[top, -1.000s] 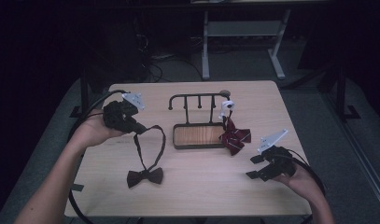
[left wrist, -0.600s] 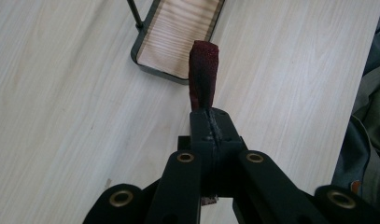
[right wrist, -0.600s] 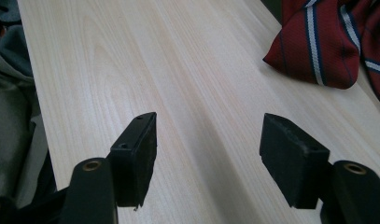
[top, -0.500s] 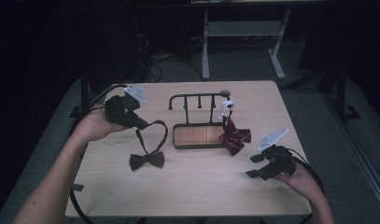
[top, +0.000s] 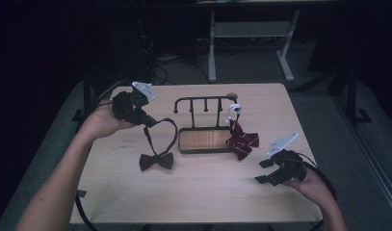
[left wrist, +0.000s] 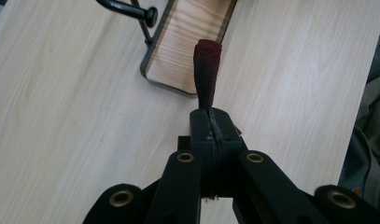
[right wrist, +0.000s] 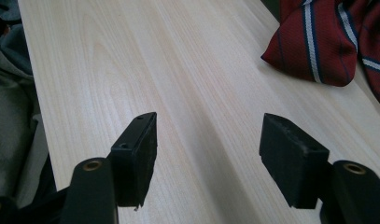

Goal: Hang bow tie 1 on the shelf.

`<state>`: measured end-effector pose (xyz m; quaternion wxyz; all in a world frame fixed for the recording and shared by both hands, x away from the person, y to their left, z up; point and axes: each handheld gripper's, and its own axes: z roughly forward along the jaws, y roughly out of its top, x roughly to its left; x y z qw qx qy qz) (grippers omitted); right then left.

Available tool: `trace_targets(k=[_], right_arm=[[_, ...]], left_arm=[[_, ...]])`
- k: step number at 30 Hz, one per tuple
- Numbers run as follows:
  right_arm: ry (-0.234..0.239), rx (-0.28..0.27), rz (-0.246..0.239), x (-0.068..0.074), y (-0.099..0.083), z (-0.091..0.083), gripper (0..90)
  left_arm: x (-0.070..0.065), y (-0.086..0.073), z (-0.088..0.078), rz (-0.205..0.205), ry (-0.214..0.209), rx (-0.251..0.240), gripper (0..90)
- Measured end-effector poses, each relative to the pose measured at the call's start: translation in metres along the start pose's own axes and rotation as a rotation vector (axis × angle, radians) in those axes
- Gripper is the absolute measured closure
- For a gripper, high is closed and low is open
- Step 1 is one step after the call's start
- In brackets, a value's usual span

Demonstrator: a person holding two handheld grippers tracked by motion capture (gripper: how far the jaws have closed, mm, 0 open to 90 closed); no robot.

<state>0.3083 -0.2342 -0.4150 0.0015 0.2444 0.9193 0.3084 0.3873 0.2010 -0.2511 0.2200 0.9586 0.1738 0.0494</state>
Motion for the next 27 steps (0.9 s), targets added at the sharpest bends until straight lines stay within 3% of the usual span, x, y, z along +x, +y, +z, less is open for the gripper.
trace_targets(k=[5,11,22,27], right_arm=[[0.003,0.000,-0.001,0.001,0.001,0.000,36.6],[-0.003,0.000,-0.005,0.000,0.000,-0.002,36.6],[-0.001,0.000,-0.005,0.002,-0.002,-0.003,36.7],[-0.004,-0.003,-0.001,0.002,-0.002,-0.005,36.7]], left_arm=[[0.005,0.007,0.000,-0.001,0.004,0.003,90.0],[0.014,0.015,0.000,-0.024,-0.010,-0.035,90.0],[0.026,0.030,0.001,-0.026,0.006,-0.024,89.9],[0.033,0.031,0.004,-0.061,0.014,-0.032,89.9]])
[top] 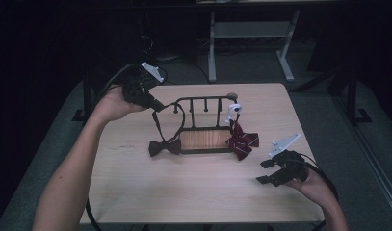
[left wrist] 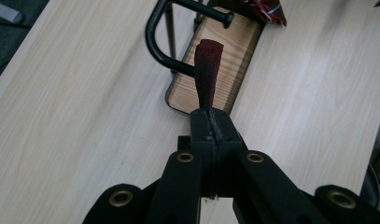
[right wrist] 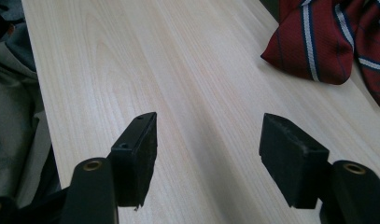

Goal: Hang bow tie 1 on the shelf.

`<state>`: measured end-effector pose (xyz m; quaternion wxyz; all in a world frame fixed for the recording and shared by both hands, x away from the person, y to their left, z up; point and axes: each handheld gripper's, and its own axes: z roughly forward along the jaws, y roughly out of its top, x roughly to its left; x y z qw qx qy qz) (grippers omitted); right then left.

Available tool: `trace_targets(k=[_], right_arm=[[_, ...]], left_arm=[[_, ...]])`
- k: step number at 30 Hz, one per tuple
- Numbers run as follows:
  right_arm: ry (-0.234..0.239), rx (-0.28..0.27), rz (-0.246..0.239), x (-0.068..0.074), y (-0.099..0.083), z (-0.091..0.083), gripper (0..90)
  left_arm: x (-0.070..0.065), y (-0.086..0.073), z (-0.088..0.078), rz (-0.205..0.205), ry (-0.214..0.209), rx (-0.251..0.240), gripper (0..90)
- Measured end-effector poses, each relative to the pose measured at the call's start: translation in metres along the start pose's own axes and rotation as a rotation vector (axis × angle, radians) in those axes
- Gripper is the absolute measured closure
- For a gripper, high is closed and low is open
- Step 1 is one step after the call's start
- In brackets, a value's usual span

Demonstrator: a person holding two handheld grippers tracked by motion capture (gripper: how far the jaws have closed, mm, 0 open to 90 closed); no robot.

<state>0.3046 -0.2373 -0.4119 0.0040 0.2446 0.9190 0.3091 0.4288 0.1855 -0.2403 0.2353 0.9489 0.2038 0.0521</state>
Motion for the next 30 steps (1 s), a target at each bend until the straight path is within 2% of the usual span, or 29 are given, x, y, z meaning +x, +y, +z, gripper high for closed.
trace_targets(k=[7,17,22,29,30], right_arm=[[-0.002,-0.005,-0.004,0.000,0.000,-0.002,36.7],[-0.004,-0.006,-0.005,0.001,0.000,-0.003,36.6],[-0.007,-0.013,-0.003,0.001,-0.001,-0.005,36.7],[-0.011,-0.012,0.003,0.000,-0.002,-0.005,36.3],[-0.012,-0.013,0.002,0.000,-0.002,-0.005,36.2]], left_arm=[[0.012,-0.002,0.007,-0.028,0.010,0.026,89.8],[0.018,0.000,0.019,-0.046,0.027,0.062,89.6],[0.018,0.000,0.023,-0.053,0.041,0.083,86.0],[0.014,-0.001,0.025,-0.035,0.039,0.110,80.8],[0.013,-0.002,0.025,-0.036,0.040,0.102,79.7]])
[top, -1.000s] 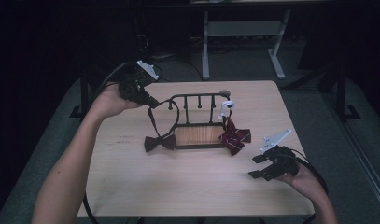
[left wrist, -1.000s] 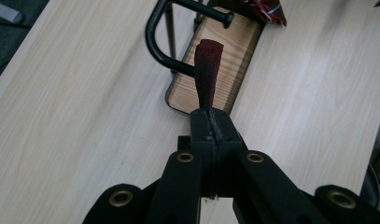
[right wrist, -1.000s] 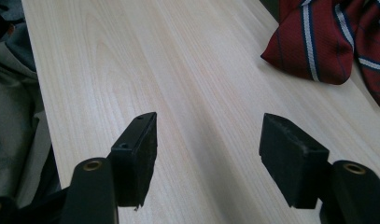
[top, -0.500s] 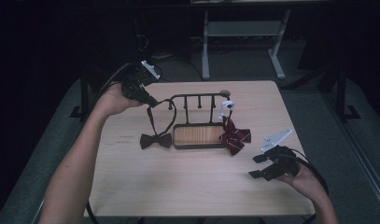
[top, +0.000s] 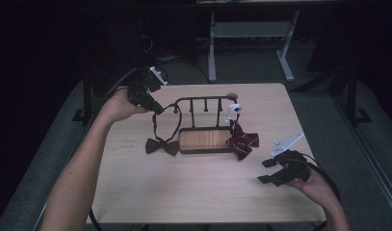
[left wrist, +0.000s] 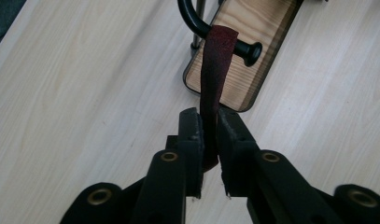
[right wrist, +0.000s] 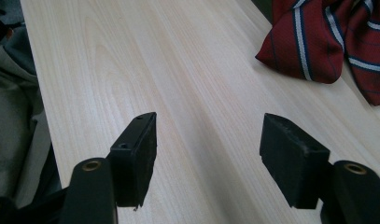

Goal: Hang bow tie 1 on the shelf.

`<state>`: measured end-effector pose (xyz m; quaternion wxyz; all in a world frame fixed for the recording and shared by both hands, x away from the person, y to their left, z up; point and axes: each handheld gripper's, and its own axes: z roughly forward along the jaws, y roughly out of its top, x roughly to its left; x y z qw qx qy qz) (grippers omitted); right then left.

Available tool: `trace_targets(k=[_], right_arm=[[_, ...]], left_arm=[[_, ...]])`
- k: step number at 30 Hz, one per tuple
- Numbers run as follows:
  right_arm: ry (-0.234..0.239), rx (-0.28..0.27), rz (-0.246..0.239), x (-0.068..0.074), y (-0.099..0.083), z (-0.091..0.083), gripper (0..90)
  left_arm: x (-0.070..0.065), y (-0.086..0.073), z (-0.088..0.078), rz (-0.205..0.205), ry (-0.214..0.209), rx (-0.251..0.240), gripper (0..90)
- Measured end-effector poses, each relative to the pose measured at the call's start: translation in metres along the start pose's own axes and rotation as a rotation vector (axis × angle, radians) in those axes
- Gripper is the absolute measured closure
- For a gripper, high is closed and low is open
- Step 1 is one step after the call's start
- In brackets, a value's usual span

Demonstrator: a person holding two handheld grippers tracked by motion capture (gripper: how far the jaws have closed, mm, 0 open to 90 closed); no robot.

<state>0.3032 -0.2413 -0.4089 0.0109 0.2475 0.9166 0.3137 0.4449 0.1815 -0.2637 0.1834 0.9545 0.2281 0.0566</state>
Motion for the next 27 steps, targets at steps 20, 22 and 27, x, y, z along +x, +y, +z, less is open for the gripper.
trace_targets(k=[20,22,27], right_arm=[[-0.007,-0.007,0.020,-0.001,0.000,-0.003,35.5],[-0.008,-0.009,0.019,-0.001,-0.001,-0.003,35.5],[-0.015,-0.010,0.021,-0.002,-0.002,-0.004,35.4]], left_arm=[[-0.011,-0.019,-0.005,0.001,0.017,-0.035,65.8],[-0.013,-0.022,-0.005,0.002,0.018,-0.039,65.5],[-0.016,-0.029,-0.007,0.003,0.017,-0.043,65.3]])
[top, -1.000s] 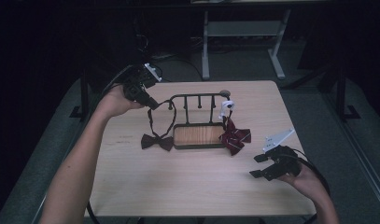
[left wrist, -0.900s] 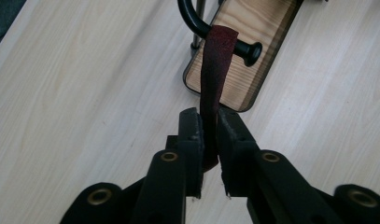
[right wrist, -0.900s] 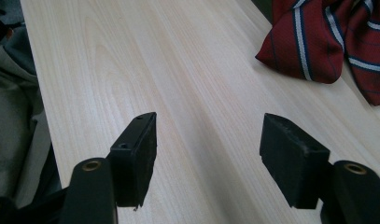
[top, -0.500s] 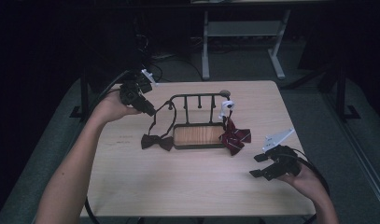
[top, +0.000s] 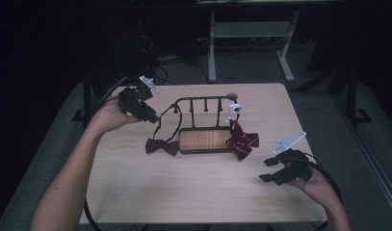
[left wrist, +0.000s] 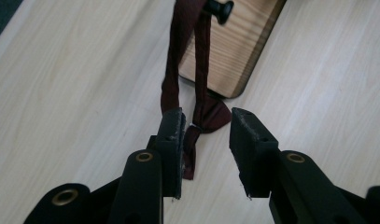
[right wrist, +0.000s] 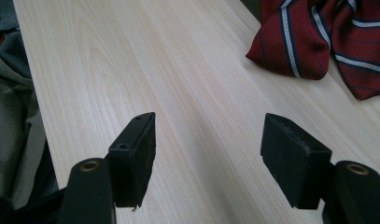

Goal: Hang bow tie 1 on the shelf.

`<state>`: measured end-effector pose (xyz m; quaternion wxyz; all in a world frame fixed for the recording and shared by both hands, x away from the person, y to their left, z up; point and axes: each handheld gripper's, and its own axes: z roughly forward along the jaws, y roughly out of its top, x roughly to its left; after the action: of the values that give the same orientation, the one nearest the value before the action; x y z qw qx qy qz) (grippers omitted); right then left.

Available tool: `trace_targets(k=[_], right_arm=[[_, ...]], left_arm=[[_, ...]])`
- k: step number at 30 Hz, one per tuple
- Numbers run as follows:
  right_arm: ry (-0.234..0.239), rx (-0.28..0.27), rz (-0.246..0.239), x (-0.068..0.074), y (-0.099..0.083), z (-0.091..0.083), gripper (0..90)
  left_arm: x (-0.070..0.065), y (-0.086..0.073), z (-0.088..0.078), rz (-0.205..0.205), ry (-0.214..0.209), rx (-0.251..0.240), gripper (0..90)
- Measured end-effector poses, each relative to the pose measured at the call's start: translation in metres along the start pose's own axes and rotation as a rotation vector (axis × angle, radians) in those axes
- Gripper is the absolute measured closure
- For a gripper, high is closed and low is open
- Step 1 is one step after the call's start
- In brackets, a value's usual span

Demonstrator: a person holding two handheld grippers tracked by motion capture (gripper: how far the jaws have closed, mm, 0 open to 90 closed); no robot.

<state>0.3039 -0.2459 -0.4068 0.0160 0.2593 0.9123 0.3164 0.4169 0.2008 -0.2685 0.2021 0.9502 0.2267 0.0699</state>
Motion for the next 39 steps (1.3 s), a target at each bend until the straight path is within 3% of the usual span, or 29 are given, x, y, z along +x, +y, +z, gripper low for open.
trace_targets(k=[3,9,30,39], right_arm=[[0.002,0.000,0.009,0.000,0.000,0.000,35.3],[-0.002,0.000,0.013,0.000,-0.001,-0.002,34.9],[-0.015,-0.004,0.025,-0.002,-0.003,-0.005,34.2],[-0.015,0.002,0.034,-0.002,-0.004,-0.003,34.1]], left_arm=[[-0.002,-0.006,-0.002,-0.006,-0.008,-0.019,65.2],[-0.007,-0.017,-0.001,0.001,-0.001,-0.013,63.9],[-0.019,-0.056,0.011,-0.046,-0.033,-0.041,56.3],[-0.030,-0.063,0.020,-0.033,-0.045,-0.045,49.3]])
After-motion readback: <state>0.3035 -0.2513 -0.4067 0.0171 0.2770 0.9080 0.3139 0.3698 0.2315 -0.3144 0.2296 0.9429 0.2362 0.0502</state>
